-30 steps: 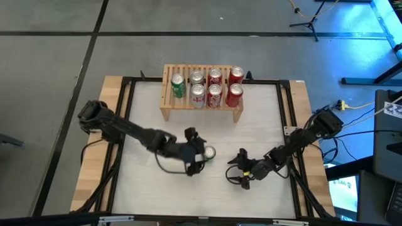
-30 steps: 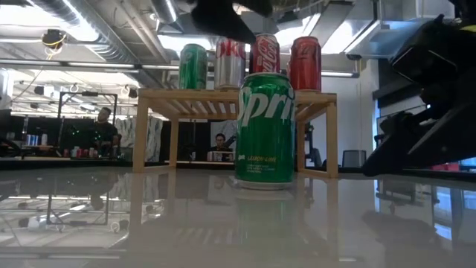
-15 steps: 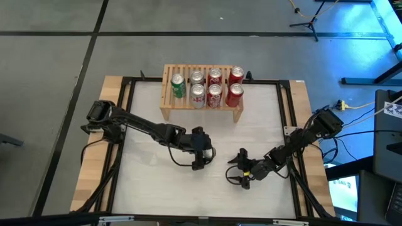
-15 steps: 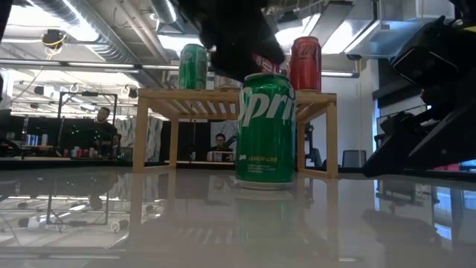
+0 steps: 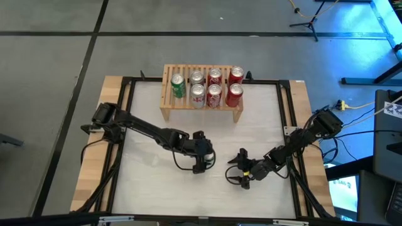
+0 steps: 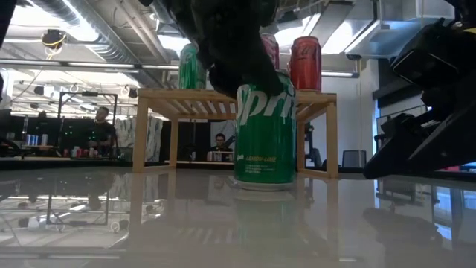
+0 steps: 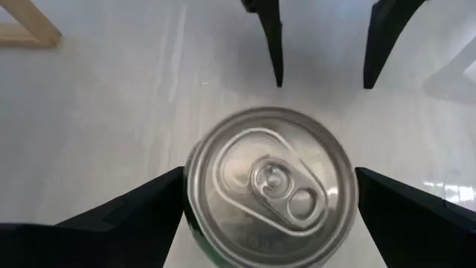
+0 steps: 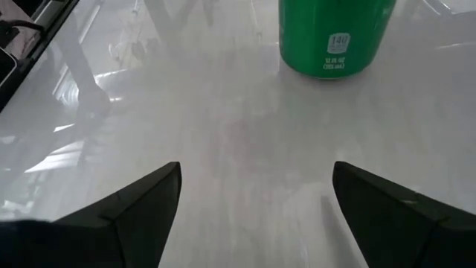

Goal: Place canned beverage on shelf
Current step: Put the green soda can on the shelf

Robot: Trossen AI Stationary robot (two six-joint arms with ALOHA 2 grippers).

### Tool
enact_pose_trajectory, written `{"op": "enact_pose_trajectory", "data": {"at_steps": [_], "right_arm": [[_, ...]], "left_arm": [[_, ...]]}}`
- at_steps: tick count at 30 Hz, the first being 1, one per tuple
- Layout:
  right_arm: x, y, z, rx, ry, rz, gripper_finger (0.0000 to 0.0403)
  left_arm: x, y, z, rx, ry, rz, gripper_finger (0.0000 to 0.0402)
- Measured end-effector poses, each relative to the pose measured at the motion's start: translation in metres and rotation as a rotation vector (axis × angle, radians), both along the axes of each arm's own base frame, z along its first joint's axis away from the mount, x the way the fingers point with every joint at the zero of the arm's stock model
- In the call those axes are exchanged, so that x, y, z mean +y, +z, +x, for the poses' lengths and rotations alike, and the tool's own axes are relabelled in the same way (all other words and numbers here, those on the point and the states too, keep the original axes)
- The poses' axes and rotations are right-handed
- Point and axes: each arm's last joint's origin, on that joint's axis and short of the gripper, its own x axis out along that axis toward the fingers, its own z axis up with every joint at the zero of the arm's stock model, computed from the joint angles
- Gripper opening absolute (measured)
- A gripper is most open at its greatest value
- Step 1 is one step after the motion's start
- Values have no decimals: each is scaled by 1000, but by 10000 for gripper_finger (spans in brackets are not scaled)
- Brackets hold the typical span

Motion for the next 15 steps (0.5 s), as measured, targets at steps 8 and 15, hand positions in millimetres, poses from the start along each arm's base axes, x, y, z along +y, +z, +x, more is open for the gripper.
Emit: {"op": "enact_pose_trajectory", "data": {"at_steps": [8, 15], "right_arm": [[-1, 0, 0, -4, -13, -8, 344], [-1, 0, 0, -4, -14, -9, 344]], "left_arm": [[0, 1, 0, -4, 5, 11, 336], [2, 1, -1, 5, 4, 11, 279]]}}
